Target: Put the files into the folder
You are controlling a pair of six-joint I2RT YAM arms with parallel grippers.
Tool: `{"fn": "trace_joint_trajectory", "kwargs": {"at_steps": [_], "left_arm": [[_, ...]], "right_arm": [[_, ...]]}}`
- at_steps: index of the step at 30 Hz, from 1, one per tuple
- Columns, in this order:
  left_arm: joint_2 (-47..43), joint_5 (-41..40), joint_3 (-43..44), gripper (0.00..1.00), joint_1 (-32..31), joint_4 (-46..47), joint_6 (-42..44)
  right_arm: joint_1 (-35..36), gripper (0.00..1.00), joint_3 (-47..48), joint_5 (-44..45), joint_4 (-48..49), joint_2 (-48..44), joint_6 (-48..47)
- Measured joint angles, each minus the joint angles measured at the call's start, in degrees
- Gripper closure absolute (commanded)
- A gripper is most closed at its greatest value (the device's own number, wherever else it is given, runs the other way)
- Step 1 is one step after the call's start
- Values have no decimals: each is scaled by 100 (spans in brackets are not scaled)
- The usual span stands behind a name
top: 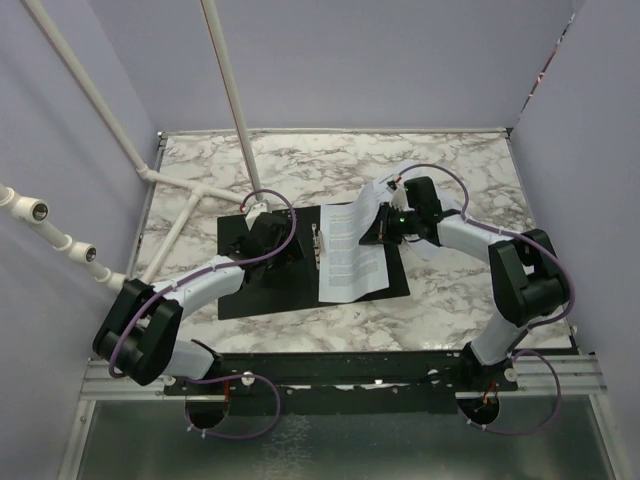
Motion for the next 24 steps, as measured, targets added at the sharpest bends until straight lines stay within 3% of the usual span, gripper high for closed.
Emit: {"fn": "trace_joint_trajectory", "kwargs": {"at_steps": [10,24], "left_arm": [[15,74,-9,1,0,74,2],[17,116,-70,1,0,87,24]], "right_arm": [[0,100,680,450,-715,350,-874],[0,100,800,903,-1082,601,-1172]]}}
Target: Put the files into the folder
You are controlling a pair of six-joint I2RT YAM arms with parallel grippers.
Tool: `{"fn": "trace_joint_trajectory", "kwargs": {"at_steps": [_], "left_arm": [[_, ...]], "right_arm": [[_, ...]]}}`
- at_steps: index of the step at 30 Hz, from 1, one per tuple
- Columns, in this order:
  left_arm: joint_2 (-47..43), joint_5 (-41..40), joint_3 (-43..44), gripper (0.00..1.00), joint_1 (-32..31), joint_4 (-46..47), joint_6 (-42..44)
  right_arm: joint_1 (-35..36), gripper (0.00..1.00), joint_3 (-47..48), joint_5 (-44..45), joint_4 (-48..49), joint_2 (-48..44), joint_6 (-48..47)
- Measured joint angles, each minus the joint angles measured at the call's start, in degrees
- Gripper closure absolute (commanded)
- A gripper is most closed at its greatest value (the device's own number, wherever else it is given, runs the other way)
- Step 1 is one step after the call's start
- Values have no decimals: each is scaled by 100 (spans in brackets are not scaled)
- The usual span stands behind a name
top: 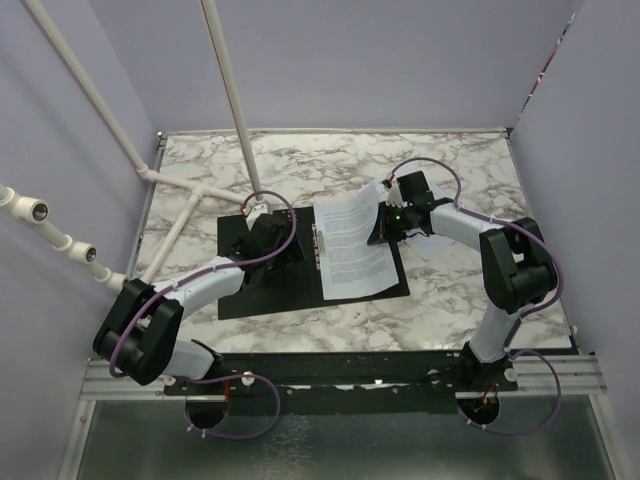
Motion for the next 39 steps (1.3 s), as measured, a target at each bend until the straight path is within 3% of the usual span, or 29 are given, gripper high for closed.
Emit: {"fn": "trace_joint_trajectory", "kwargs": {"at_steps": [8,24,35,39], "left_arm": [[0,33,-11,1,0,9,0],[0,37,-11,1,0,39,0],[0,39,-13,1,0,50,0],[2,39,-13,1,0,81,0]], "right_arm": [[0,90,-9,420,-153,-2,-96],[7,91,-107,173,-26,9,15],[17,55,-109,166,52,33,111],[17,48,-107,177,55,33,122]]}}
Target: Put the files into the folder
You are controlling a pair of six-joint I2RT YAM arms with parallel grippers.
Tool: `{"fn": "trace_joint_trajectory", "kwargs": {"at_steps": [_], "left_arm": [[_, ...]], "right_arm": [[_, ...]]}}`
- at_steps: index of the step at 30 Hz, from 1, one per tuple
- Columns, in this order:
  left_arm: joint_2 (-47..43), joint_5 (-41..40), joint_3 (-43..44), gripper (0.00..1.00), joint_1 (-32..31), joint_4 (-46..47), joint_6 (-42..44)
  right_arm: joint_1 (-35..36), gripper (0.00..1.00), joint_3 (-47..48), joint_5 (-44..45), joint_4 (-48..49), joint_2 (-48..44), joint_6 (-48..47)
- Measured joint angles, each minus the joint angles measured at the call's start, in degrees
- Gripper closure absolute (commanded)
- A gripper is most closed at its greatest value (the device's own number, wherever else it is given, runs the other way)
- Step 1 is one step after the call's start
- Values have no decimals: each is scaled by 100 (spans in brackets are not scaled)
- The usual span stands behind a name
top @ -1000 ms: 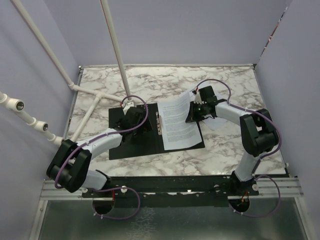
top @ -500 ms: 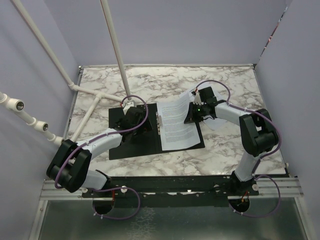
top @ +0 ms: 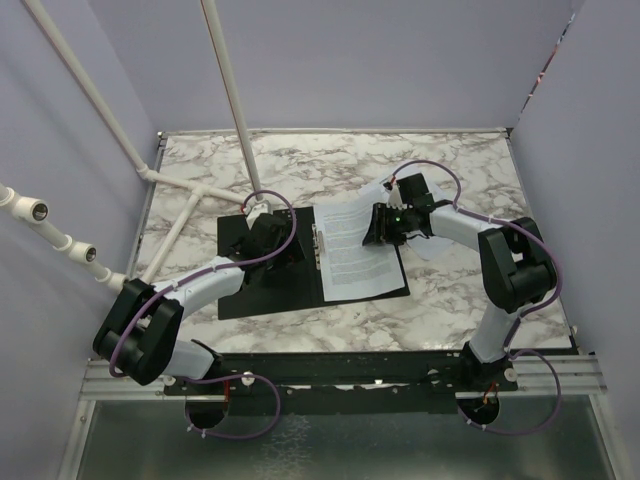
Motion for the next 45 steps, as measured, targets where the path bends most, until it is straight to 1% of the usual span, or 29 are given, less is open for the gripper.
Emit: {"fn": "trace_joint_trajectory", "kwargs": {"at_steps": [5,8,9,12,14,17,18,27,30,33,37,45], "left_arm": [[0,0,0,1,0,0,0],[0,0,-2,1,0,0,2],[0,0,-4,1,0,0,2],[0,0,-7,1,0,0,0],[0,0,-7,1,0,2,2],[0,0,-7,1,0,2,2],[0,0,-7,1,0,2,0],[-15,52,-7,1,0,2,0],[-50,111,-7,1,0,2,-2],[-70,155,-7,1,0,4,-2],[-74,188,-7,1,0,2,-2],[-205,225,-7,1,-2,2,0]], "right_arm": [[0,43,0,164,-4,0,31],[0,39,0,422,-31,-2,59],[2,39,0,531,-55,-2,76],[2,30,22,916,-144,-59,120],[7,27,26,1263,-227,-133,144],[7,26,48,1810,-385,-348,131],[7,24,59,1858,-402,-372,133],[2,14,796,3095,-863,-680,9],[-46,12,1093,3460,-962,-667,-68],[-197,12,1462,3685,-1023,-520,-138],[-516,12,2028,3832,-1084,-15,-179],[-1029,12,2568,3818,-1235,979,-210]]}}
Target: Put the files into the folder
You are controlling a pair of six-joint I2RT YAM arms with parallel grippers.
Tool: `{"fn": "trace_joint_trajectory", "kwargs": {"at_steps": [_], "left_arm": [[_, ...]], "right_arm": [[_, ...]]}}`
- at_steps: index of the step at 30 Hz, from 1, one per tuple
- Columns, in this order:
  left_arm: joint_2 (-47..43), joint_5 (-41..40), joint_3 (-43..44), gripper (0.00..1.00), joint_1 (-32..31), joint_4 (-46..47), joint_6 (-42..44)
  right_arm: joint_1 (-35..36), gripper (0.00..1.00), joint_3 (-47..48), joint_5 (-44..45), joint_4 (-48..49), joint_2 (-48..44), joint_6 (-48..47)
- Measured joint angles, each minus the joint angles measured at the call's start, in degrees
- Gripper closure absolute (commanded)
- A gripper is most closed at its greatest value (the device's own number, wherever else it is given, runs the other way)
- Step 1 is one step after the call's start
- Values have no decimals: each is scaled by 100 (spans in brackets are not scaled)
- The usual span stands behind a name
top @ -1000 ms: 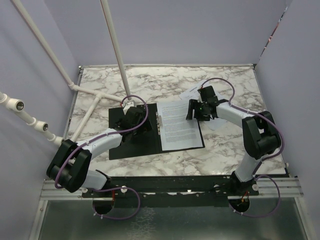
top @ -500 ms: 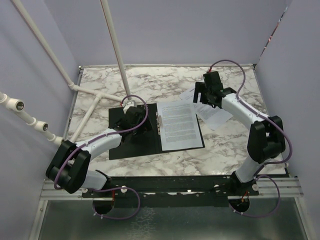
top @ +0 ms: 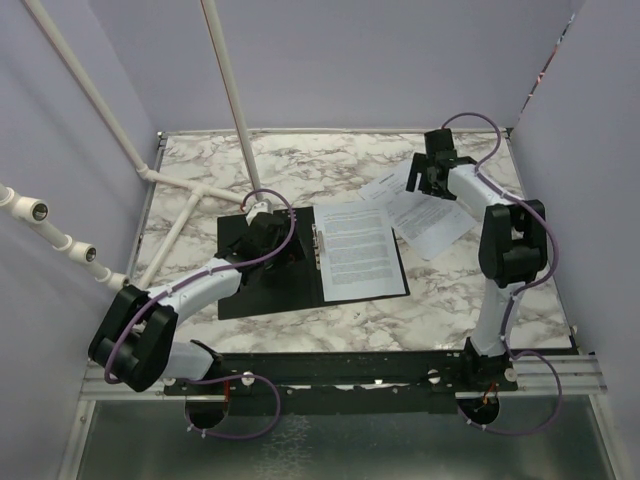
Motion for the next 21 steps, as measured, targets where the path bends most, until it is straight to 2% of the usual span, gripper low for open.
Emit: {"fn": "trace_joint_trajectory", "kwargs": {"at_steps": [14,21], "left_arm": [[-35,28,-2,1,2,0,0],[-46,31,-2,1,2,0,0]], "right_arm": [[-201,12,186,214,-247,750,-4],[-188,12,13,625,-175,691,205]]}}
